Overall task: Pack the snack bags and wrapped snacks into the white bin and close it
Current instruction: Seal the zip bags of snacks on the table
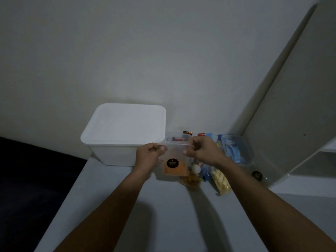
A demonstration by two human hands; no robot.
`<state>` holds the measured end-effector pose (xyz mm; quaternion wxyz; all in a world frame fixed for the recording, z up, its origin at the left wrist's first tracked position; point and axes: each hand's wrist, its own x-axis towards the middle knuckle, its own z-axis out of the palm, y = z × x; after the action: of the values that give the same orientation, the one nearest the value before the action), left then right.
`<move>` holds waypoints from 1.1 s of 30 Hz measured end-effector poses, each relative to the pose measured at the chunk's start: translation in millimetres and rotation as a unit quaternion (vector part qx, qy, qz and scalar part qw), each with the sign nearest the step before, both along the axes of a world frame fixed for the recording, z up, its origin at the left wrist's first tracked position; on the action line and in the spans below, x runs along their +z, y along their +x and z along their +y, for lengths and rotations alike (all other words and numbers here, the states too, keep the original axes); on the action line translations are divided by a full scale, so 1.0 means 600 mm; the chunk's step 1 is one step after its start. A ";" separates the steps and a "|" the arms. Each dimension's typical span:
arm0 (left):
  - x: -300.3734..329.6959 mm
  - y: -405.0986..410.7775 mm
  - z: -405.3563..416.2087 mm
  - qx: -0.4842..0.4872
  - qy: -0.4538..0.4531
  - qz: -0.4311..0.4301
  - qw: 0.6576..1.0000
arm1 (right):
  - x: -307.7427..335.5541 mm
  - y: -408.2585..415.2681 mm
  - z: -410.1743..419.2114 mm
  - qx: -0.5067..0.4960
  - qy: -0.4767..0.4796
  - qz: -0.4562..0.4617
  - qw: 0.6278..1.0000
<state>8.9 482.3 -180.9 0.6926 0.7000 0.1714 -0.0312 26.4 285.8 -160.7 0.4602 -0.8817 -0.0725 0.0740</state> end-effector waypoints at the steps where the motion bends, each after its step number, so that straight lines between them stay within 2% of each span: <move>1: -0.006 -0.003 0.006 0.005 -0.006 0.014 1.000 | -0.016 0.003 0.004 -0.008 -0.022 -0.007 1.000; 5: -0.032 -0.015 0.026 0.004 0.002 0.053 0.999 | -0.054 0.008 0.029 -0.035 -0.033 -0.003 0.999; 11: -0.077 -0.015 0.055 0.034 0.052 0.075 0.995 | -0.086 0.019 0.069 -0.023 -0.058 0.041 0.997; 19: -0.116 0.010 0.084 0.046 0.114 0.132 0.984 | -0.113 0.049 0.118 -0.028 -0.045 0.104 0.993; 24: -0.124 0.021 0.073 0.027 0.188 0.109 0.976 | -0.125 0.061 0.123 -0.038 -0.039 0.116 0.992; 26: -0.122 0.022 0.064 0.057 0.229 0.101 0.966 | -0.123 0.064 0.114 -0.040 -0.030 0.122 0.991; 29: -0.107 0.016 0.051 0.137 0.257 0.070 0.954 | -0.121 0.073 0.083 -0.046 -0.067 0.085 0.993; 33: -0.101 0.013 0.022 0.113 0.248 0.058 0.961 | -0.120 0.082 0.018 -0.109 -0.182 0.006 0.977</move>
<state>16.7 495.4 -241.5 0.4856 0.8226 0.2914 0.0505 75.7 296.7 -232.6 0.2981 -0.9528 0.0412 0.0404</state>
